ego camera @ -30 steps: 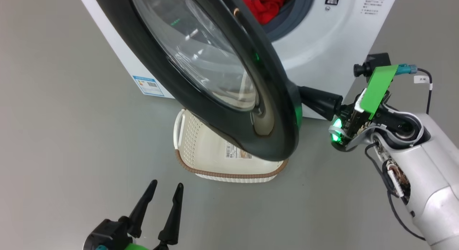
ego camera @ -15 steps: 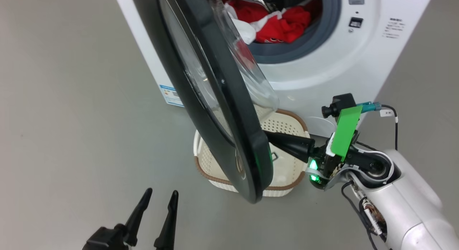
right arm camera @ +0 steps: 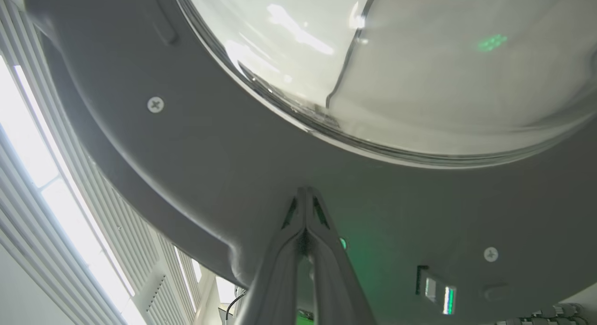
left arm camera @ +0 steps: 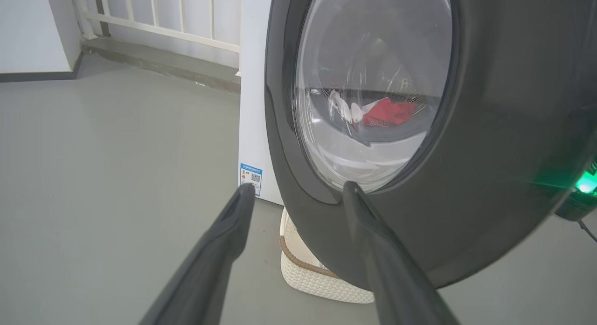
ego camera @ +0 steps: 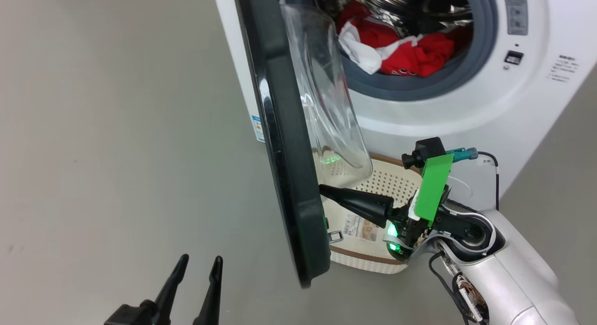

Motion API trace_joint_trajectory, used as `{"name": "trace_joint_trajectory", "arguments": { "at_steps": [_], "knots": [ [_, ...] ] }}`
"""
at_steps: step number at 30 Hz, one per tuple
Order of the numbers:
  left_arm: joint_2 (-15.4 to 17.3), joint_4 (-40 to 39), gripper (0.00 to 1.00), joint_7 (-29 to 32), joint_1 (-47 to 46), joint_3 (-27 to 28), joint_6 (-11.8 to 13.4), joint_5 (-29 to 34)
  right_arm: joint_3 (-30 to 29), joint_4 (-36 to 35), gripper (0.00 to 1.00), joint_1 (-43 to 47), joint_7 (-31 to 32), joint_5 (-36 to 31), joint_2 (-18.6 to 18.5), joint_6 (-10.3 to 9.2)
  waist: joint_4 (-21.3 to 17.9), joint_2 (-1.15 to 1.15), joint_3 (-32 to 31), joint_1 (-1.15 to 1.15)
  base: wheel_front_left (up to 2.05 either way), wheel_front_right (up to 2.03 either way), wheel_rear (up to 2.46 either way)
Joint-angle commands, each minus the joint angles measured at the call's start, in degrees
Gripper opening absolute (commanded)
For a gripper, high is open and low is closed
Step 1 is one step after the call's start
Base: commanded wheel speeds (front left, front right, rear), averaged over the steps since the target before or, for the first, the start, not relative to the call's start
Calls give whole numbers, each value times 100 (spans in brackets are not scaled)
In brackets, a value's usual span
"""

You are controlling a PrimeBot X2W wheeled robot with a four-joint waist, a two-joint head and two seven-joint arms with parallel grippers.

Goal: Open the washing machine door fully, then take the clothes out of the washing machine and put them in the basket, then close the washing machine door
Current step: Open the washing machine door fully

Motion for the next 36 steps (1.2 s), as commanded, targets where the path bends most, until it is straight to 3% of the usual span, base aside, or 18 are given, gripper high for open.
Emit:
{"name": "trace_joint_trajectory", "arguments": {
  "at_steps": [1, 20, 21, 23, 24, 25, 36],
  "knots": [
    [34, -152, 100, -69, -11, 214, 3, 67, 71, -214, 0, 10, -21, -22, 179, 44, 150, 0, -96, 0, 0, 0, 0],
    [34, -298, 100, -69, 101, 442, 3, 49, 953, -406, 0, -155, -510, 305, 202, 44, 212, 0, -87, 0, 0, 0, 0],
    [34, -298, 100, -69, 101, 444, 3, 50, 955, -391, 7, -149, -548, 227, 202, 44, 208, 0, -91, 0, 0, 0, 0],
    [34, -291, 100, -69, 98, 440, 3, 50, 928, -360, 45, -110, -637, 76, 202, 44, 198, 0, -101, 0, 0, 0, 0],
    [34, -282, 100, -69, 96, 435, 3, 52, 894, -341, 89, -80, -696, 0, 202, 44, 193, 0, -109, 0, 0, 0, 0],
    [34, -272, 100, -69, 94, 429, 3, 56, 861, -323, 100, -43, -744, -75, 202, 44, 187, 0, -118, 0, 0, 0, 0],
    [34, -170, 100, -69, 62, 482, 3, 121, 347, -17, 100, 638, -1292, -746, 141, 44, -38, 0, -211, 0, 0, 0, 0]
  ]
}}
